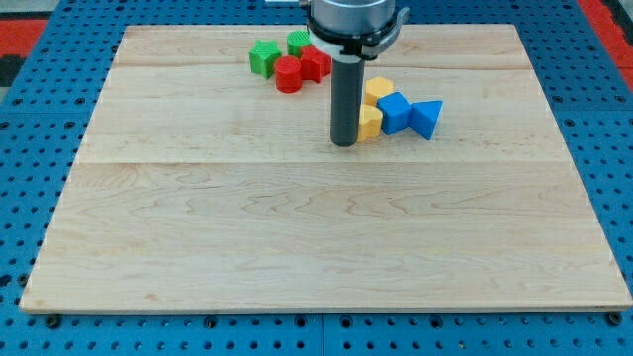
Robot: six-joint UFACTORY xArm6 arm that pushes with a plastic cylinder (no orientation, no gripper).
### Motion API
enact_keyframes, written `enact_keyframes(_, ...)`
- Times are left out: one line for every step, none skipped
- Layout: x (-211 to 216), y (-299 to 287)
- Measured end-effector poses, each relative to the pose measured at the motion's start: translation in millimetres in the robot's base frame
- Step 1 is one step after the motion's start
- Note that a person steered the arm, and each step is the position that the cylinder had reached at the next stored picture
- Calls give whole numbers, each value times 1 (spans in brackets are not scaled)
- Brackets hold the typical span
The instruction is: Move your arm to the top center
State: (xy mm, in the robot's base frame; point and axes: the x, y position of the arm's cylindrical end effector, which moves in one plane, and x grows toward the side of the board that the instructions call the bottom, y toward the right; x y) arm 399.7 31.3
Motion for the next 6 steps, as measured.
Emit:
enact_keyframes(-17,18)
enact_keyframes(-27,51)
enact_keyframes(-16,50)
enact_keyframes(7,87)
enact_keyframes(19,126)
enact_keyframes(18,160)
